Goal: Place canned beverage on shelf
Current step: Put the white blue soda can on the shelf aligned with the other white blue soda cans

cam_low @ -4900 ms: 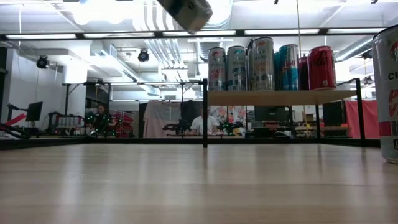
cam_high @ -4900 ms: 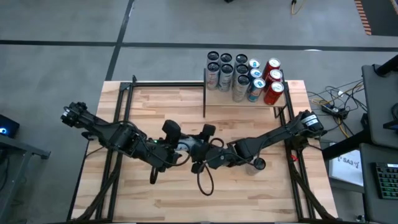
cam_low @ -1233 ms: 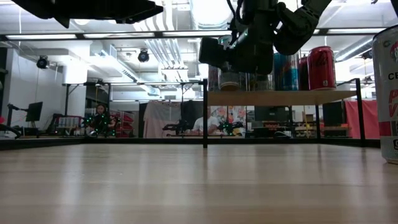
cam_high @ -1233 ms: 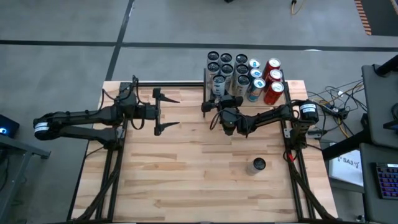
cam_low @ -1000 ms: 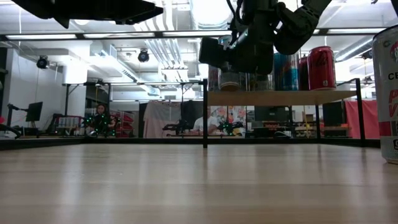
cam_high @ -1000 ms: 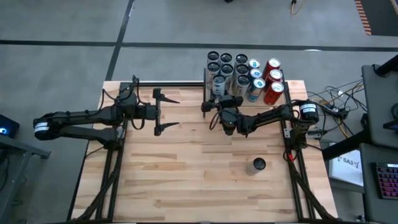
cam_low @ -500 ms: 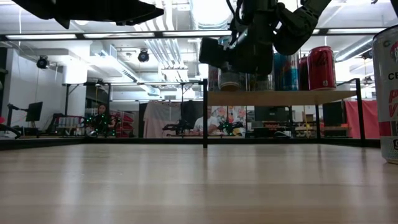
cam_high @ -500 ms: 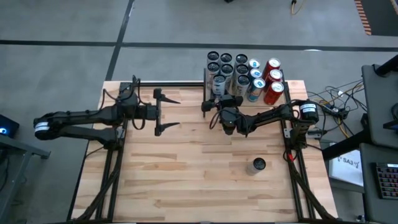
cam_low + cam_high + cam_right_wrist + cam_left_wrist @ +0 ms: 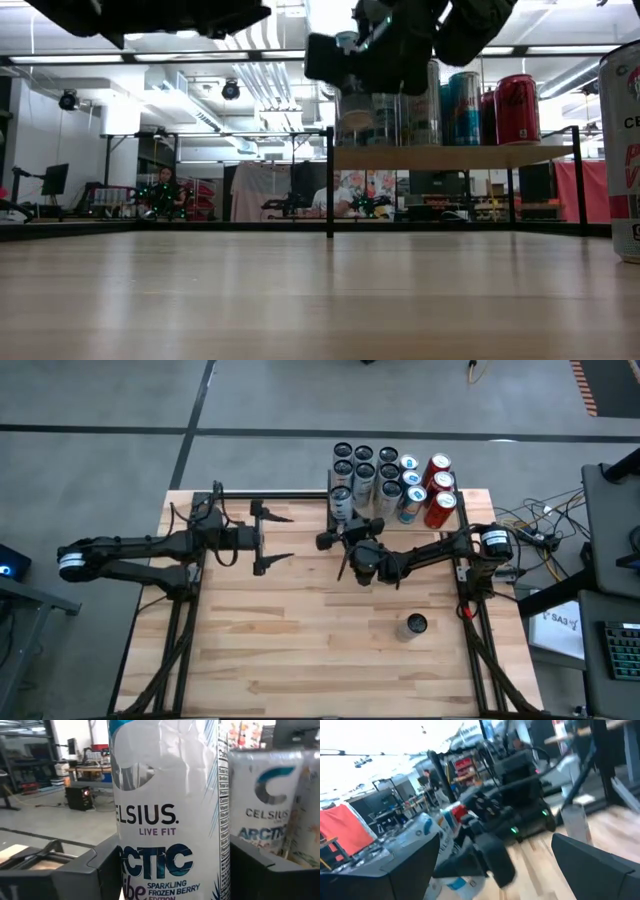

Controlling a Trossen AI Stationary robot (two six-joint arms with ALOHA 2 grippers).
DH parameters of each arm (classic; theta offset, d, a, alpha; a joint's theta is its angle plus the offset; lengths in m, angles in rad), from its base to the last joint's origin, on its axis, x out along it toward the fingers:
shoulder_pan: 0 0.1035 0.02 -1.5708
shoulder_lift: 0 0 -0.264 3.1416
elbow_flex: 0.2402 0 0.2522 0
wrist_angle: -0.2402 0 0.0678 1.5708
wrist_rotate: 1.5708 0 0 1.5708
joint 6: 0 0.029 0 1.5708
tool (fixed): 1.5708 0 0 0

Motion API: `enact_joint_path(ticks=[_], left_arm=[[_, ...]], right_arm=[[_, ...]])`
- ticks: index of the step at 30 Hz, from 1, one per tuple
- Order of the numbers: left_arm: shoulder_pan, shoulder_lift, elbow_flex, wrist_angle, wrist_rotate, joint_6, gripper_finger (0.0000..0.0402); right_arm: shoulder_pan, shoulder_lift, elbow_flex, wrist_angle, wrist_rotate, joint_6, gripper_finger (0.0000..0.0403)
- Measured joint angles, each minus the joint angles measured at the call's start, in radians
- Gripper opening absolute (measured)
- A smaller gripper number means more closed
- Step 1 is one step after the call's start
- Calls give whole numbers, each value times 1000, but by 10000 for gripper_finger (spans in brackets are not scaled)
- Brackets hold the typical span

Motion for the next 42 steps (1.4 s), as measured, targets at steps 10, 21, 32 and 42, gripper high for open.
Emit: enact_joint_path(ticks=[10,21,32,42], left_arm=[[0,101,0,241,1,-179,368],[-1,299,17,495,26,-312,368],[-3,460,61,641,-82,-409,368],[1,472,59,656,-233,-454,369]], right_arm=[[90,0,49,0,-3,-180,246],[128,0,50,-7,-3,-289,246],[133,-3,38,-1,72,-381,247],[134,-1,35,-8,15,-385,247]])
